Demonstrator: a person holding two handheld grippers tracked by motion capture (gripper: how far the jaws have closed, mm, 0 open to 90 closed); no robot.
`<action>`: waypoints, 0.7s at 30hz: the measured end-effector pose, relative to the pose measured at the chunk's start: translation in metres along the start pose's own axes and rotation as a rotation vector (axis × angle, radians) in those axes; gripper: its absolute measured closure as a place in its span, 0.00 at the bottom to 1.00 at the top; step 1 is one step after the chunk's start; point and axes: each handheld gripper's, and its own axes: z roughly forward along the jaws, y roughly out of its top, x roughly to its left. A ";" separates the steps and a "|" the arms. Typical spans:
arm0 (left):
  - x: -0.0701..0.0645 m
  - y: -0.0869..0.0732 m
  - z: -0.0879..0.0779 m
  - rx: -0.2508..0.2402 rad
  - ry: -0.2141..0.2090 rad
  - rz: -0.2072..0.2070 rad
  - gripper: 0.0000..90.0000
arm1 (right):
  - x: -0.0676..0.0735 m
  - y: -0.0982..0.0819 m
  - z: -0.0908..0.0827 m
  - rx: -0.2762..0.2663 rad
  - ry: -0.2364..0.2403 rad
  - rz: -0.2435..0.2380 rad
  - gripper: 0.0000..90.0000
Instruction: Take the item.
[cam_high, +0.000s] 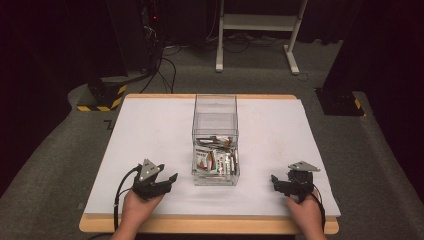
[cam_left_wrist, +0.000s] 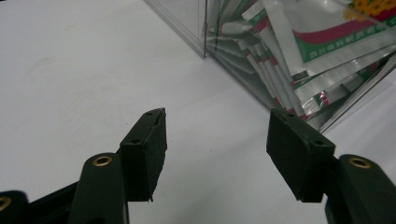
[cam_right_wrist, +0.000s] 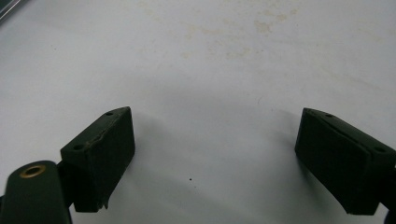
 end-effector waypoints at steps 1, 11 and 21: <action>-0.001 0.002 0.000 -0.006 -0.002 -0.004 0.43 | 0.000 0.000 0.000 0.000 0.000 0.000 0.13; -0.004 0.016 -0.004 -0.044 -0.008 -0.023 0.43 | 0.000 0.000 0.000 0.001 0.001 0.001 0.13; -0.011 0.028 -0.006 -0.072 -0.023 -0.004 0.43 | 0.000 0.000 0.000 0.000 0.001 0.001 0.13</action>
